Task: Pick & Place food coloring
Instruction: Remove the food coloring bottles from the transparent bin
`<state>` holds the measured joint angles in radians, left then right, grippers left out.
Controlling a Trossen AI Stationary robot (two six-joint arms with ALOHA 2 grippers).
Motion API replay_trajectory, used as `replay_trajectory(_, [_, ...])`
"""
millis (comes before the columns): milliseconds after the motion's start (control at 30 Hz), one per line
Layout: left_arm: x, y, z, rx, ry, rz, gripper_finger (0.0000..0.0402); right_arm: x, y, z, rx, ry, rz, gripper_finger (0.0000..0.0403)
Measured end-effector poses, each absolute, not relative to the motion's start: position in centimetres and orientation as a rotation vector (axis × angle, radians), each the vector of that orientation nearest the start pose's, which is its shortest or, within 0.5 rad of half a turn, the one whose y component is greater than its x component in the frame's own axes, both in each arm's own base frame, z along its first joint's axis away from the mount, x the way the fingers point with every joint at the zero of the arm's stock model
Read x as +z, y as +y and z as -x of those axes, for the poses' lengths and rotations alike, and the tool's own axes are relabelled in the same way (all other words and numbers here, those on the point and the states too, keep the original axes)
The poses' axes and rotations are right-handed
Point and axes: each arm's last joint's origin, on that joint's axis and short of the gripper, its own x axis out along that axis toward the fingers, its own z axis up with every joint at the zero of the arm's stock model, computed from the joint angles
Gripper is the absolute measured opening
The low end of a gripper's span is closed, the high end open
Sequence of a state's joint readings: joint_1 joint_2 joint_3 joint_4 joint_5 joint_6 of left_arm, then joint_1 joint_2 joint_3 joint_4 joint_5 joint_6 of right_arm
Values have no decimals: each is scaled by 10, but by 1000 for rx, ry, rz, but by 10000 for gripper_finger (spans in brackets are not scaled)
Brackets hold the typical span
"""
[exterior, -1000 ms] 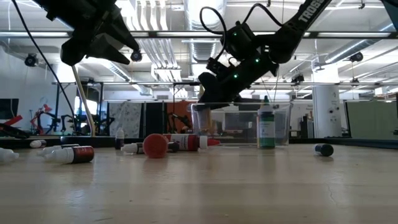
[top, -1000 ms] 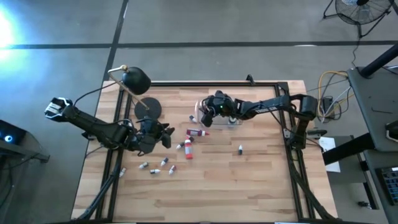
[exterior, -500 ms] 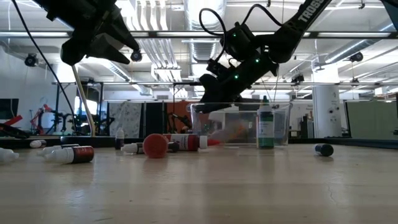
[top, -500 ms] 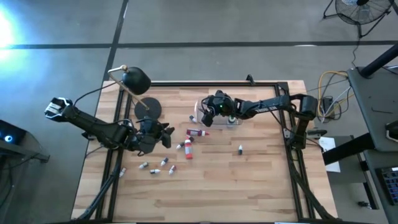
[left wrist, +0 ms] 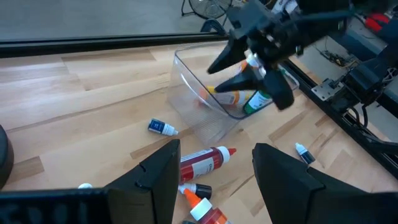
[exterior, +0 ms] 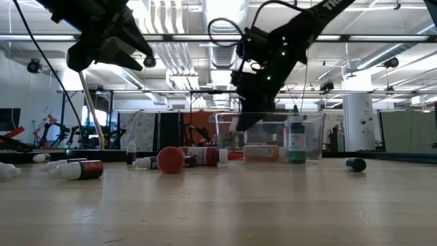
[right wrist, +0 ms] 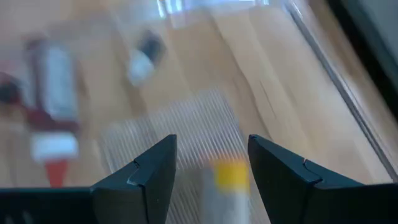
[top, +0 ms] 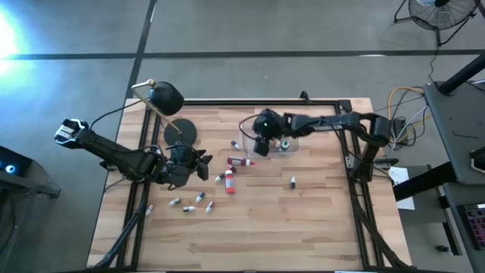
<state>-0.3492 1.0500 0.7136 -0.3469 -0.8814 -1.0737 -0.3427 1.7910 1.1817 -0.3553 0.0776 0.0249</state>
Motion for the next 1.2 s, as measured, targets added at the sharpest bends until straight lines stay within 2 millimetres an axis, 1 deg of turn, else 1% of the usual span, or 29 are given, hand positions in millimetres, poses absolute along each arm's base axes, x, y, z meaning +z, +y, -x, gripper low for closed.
replay_trajectory(33, [254, -50, -202, 736, 226, 622, 174, 195, -129, -345, -421, 996, -189, 192])
replay_trajectory(133, [253, -49, -202, 741, 225, 622, 174, 214, -142, -351, -485, 994, -285, 192])
replay_trajectory(233, [253, -47, -202, 750, 223, 621, 174, 225, -150, -360, -479, 1021, -352, 192])
replay_trajectory(367, [252, -46, -202, 754, 220, 621, 174, 216, -152, -372, -427, 1168, -406, 192])
replay_trajectory(533, [252, -46, -202, 754, 220, 623, 174, 182, -149, -389, -412, 1401, -420, 192])
replay_trajectory(600, [252, -46, -202, 754, 220, 623, 174, 180, -149, -393, -407, 1430, -434, 192])
replay_trajectory(700, [252, -46, -202, 755, 221, 622, 174, 176, -151, -397, -464, 1452, -414, 192])
replay_trajectory(933, [250, -46, -202, 757, 226, 619, 174, 189, -151, -397, -486, 1427, -370, 192])
replay_trajectory(1067, [249, -46, -201, 757, 232, 610, 174, 191, -150, -396, -416, 1448, -266, 192])
replay_trajectory(1200, [249, -46, -201, 757, 233, 607, 174, 180, -148, -395, -309, 1508, -180, 192])
